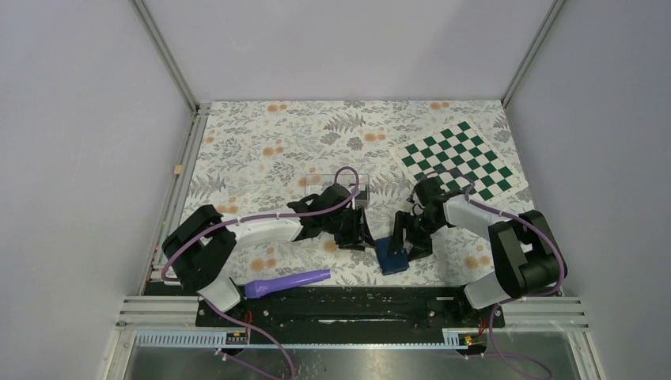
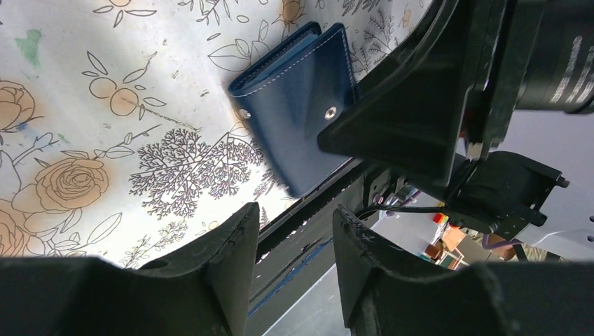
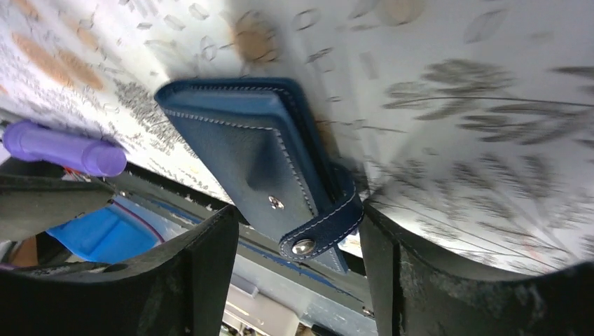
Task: Put the credit cards into the card holder
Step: Close the card holder at the center of the board.
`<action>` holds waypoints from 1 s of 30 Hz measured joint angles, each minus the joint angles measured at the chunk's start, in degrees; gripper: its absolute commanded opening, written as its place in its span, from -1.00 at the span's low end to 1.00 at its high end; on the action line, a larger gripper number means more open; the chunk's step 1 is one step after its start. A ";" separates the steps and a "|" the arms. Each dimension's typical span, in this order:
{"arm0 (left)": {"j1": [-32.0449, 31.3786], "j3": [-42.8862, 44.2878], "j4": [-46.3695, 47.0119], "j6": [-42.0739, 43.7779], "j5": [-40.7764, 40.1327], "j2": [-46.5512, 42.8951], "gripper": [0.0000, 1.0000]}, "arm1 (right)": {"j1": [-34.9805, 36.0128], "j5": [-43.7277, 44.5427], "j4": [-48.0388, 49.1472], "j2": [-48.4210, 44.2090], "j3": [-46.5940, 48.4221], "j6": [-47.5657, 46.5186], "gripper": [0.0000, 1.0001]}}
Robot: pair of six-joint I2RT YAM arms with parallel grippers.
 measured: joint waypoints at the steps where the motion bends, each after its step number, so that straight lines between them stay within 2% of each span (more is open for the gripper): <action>1: -0.02 -0.04 0.02 0.00 0.00 0.00 -0.14 | 1.18 -0.37 0.26 0.00 -0.11 0.28 0.40; 6: 0.00 -0.15 -0.04 0.02 0.00 0.00 -0.14 | 5.46 -3.65 3.13 -0.20 -1.55 2.62 0.43; 14: 0.00 -0.15 0.92 -0.13 0.92 1.66 -0.15 | 4.72 -4.24 3.13 -2.89 -0.61 3.41 0.44; 21: -0.02 1.60 3.52 -1.55 3.48 7.15 -0.29 | -2.45 -7.87 4.04 -1.73 2.58 1.64 0.10; 30: -0.96 6.40 6.27 -3.13 5.22 12.70 -0.34 | -2.58 -13.40 6.95 3.98 4.81 0.35 -0.32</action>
